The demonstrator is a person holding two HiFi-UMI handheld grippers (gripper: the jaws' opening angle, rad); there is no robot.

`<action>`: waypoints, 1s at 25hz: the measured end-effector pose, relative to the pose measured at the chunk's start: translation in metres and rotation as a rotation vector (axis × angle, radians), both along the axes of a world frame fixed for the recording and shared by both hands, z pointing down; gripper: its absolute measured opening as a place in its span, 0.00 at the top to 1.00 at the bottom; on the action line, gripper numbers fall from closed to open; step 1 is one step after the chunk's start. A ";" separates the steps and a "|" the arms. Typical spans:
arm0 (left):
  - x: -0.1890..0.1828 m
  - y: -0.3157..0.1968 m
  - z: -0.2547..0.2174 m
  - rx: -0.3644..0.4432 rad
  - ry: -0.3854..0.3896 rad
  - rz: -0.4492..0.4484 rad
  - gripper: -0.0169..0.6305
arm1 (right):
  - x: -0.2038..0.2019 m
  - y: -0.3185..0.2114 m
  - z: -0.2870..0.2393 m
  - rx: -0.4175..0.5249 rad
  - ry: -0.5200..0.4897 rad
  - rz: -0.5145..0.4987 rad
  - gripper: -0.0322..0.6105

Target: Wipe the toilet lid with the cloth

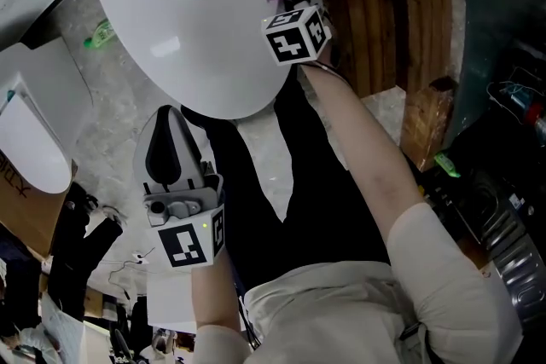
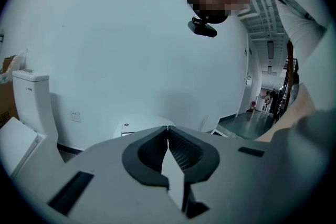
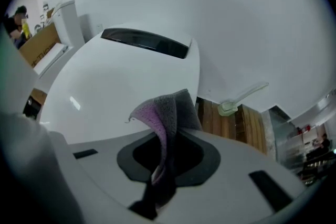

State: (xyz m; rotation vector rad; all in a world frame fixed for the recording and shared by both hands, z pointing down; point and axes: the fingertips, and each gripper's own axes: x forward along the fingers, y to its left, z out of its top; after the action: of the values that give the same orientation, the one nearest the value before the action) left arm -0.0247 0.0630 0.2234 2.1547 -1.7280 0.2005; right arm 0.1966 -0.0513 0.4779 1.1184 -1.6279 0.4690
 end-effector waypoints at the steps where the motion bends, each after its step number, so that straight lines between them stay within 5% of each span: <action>1: -0.001 0.001 0.001 -0.001 0.004 -0.004 0.95 | 0.001 0.000 0.000 -0.011 -0.021 0.026 0.86; 13: -0.028 0.023 0.004 -0.004 0.024 -0.035 0.95 | -0.024 0.009 -0.007 -0.042 -0.157 0.200 0.86; 25: -0.094 0.064 0.020 -0.029 0.026 -0.149 0.95 | -0.135 0.038 -0.008 -0.047 -0.270 0.145 0.86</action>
State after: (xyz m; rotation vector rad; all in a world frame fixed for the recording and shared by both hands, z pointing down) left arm -0.1189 0.1273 0.2436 1.9887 -1.8504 0.1564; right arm 0.0614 -0.0132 0.4698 1.1813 -1.7634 0.7771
